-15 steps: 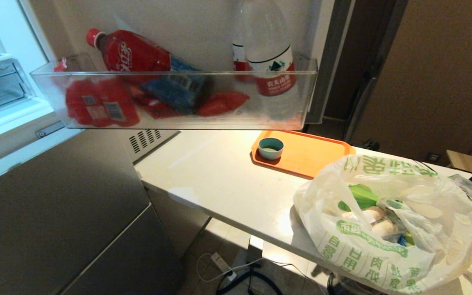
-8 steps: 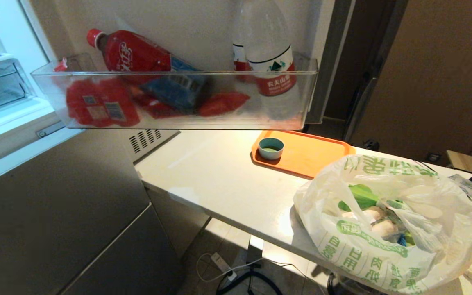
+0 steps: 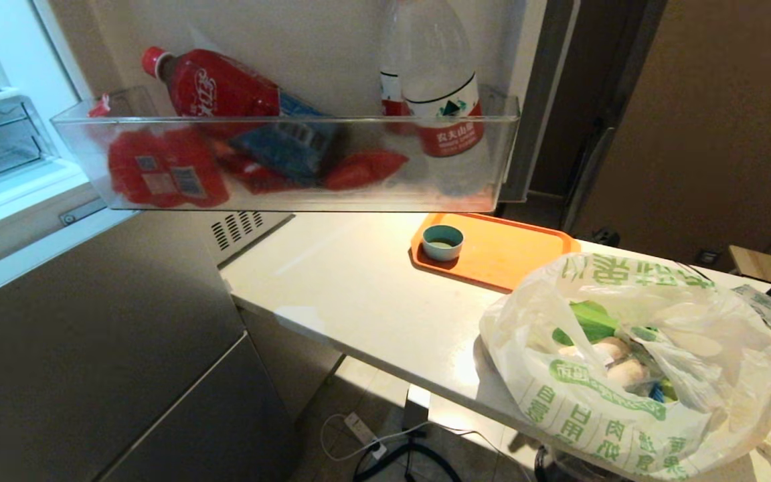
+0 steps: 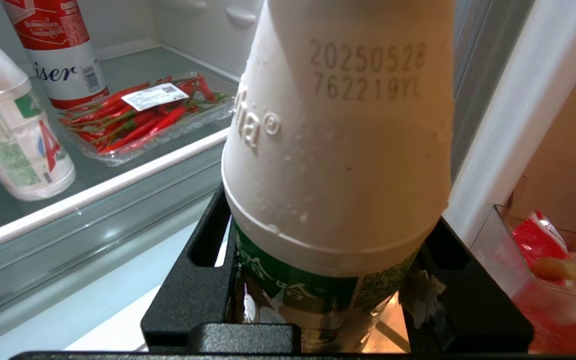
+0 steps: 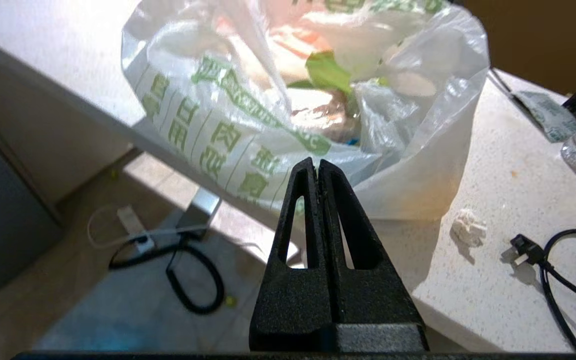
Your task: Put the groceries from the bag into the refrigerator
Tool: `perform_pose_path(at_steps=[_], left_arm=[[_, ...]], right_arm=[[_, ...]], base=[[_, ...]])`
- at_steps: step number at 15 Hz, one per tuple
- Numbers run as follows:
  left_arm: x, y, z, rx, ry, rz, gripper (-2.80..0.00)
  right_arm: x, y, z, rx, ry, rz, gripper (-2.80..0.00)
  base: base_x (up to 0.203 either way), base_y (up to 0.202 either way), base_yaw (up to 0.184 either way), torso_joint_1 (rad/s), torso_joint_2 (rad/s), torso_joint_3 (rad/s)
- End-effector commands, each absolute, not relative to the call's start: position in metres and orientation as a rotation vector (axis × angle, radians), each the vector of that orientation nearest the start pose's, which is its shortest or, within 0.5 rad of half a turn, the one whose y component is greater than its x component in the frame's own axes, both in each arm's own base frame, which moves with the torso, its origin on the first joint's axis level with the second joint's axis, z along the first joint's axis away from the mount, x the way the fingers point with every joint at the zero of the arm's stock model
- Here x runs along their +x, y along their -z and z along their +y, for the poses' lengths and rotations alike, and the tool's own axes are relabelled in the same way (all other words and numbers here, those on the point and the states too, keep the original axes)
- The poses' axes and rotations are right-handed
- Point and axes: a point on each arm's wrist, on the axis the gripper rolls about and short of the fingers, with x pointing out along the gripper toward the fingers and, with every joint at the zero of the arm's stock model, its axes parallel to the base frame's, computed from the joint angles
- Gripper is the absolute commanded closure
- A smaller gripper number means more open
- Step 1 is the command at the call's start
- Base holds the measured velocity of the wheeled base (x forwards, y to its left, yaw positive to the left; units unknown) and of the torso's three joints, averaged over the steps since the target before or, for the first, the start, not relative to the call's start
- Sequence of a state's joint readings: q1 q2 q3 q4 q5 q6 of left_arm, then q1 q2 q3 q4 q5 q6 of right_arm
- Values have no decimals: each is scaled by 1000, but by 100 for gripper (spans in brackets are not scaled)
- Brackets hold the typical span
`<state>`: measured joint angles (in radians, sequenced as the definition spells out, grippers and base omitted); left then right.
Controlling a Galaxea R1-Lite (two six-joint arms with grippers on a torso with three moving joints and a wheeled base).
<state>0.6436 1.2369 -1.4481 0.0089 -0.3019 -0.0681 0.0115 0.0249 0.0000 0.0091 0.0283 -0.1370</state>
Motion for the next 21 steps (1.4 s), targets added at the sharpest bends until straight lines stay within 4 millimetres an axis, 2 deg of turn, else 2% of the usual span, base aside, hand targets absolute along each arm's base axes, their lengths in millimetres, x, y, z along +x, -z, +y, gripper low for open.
perform_pose_path(at_steps=[1, 8, 10, 13, 17, 18, 21], left_arm=[[111, -416, 74, 30, -314, -195, 0], [53, -394, 29, 75, -224, -190, 0], [37, -372, 15, 137, -173, -168, 0], [24, -336, 4, 210, -138, -121, 0], [6, -277, -9, 242, -87, -63, 0], [4, -267, -11, 247, -78, -54, 0], [0, -264, -13, 262, -81, -64, 0]], right_arm=[[-23, -75, 0, -136, -41, 8, 0], [-23, -75, 0, -127, -39, 8, 0], [-23, -75, 0, -127, -41, 8, 0], [-23, -75, 0, -127, -39, 8, 0], [-23, -75, 0, -125, -41, 8, 0], [-23, -75, 0, -120, -39, 8, 0], [-23, -75, 0, -115, -39, 9, 0]], base=[[0, 0, 0, 0, 0, 0], [0, 0, 0, 0, 0, 0], [0, 0, 0, 0, 0, 0], [0, 0, 0, 0, 0, 0], [0, 0, 0, 0, 0, 0], [0, 0, 0, 0, 0, 0], [0, 0, 0, 0, 0, 0]])
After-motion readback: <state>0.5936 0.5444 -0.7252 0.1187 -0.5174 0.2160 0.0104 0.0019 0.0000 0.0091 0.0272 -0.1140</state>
